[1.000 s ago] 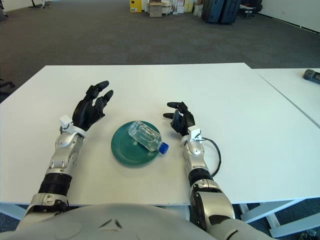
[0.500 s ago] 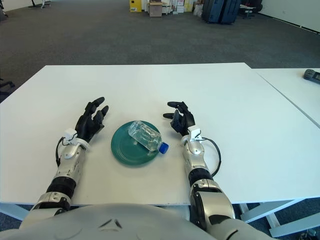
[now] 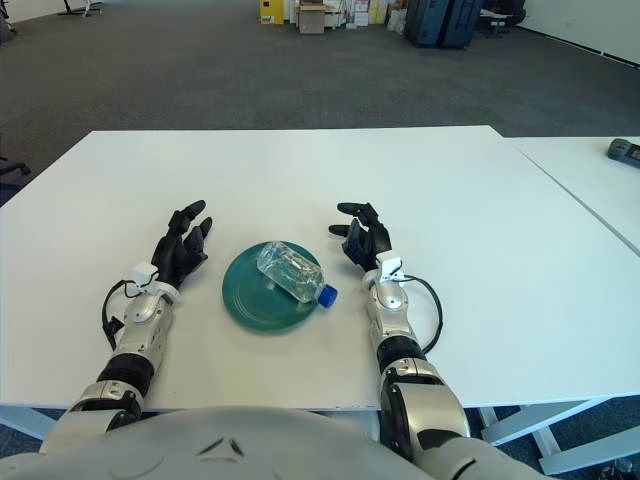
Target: Put the bottle into the plate.
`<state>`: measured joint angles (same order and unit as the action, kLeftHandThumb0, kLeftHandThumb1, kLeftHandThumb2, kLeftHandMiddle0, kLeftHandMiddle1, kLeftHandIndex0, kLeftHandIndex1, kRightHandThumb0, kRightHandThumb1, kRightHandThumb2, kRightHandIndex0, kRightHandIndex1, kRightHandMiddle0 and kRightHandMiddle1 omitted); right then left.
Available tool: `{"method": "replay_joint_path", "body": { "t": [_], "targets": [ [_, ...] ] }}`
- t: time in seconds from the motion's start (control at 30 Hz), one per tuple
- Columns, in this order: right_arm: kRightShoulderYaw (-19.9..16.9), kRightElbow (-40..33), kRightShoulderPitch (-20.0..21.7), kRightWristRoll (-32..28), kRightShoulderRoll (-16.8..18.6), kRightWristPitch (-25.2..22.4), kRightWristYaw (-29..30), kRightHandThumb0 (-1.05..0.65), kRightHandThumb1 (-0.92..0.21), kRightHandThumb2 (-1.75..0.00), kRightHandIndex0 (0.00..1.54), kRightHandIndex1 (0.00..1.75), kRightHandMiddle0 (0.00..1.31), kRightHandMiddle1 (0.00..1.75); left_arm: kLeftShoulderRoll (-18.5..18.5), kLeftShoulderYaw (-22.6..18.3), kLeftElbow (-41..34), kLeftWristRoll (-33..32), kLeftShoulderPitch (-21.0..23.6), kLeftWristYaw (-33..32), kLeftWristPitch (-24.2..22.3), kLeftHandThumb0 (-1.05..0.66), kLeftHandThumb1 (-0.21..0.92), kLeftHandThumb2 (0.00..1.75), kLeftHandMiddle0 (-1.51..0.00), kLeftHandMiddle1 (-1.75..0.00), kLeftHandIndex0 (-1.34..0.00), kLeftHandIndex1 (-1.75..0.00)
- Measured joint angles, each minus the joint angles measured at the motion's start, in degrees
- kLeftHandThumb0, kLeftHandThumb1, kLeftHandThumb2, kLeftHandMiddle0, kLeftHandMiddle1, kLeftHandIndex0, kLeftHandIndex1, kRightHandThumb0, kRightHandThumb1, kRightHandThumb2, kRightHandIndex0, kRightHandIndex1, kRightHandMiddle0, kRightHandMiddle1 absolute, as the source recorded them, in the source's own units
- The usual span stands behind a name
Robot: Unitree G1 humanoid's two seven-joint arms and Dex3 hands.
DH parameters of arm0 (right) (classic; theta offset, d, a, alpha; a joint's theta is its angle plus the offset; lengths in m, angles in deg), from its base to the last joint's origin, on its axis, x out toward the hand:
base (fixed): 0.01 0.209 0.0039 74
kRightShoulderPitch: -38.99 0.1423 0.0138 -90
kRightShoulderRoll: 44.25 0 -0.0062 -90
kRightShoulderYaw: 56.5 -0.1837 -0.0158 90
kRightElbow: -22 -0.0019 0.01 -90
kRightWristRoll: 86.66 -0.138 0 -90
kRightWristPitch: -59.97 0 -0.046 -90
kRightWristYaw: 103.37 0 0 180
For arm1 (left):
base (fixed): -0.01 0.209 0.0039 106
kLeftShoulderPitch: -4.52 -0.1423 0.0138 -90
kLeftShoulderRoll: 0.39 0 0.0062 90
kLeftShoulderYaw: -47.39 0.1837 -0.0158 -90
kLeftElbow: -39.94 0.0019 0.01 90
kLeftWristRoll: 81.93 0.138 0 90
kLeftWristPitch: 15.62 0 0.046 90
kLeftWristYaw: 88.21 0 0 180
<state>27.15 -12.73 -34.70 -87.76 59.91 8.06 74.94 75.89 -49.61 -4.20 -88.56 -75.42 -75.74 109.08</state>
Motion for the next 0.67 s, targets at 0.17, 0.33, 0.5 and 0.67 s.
{"method": "replay_joint_path", "body": {
  "t": [0.17, 0.33, 0.5, 0.67],
  "targets": [
    [-0.1, -0.6, -0.2, -0.2, 0.1, -0.5, 0.3, -0.77, -0.92, -0.98, 0.54, 0.43, 0.15, 0.92, 0.5, -0.5, 3.3, 0.2, 1.8, -0.2, 1.3, -0.85, 0.92, 0.96, -0.27, 0.0, 0.0, -0.57],
    [-0.5, -1.2, -0.4, -0.3, 0.3, -1.3, 0.9, -0.75, -0.92, -0.95, 0.52, 0.32, 0.11, 0.9, 0.8, -0.9, 6.8, 0.5, 3.5, -1.2, 2.5, -0.86, 0.92, 0.97, -0.25, 0.0, 0.0, -0.52],
    [-0.8, -1.2, -0.3, -0.3, 0.3, -1.7, 1.3, -0.75, -0.92, -0.94, 0.51, 0.28, 0.09, 0.89, 1.0, -1.0, 9.8, 0.9, 5.1, -2.4, 3.3, -0.87, 0.92, 0.98, -0.23, 0.0, 0.0, -0.48],
    [-0.9, -0.9, -0.1, -0.3, 0.3, -2.0, 1.7, -0.74, -0.92, -0.93, 0.5, 0.26, 0.08, 0.88, 1.1, -1.1, 11.8, 1.4, 6.2, -3.3, 3.7, -0.87, 0.92, 0.98, -0.22, 0.0, 0.0, -0.46]
  ]
}}
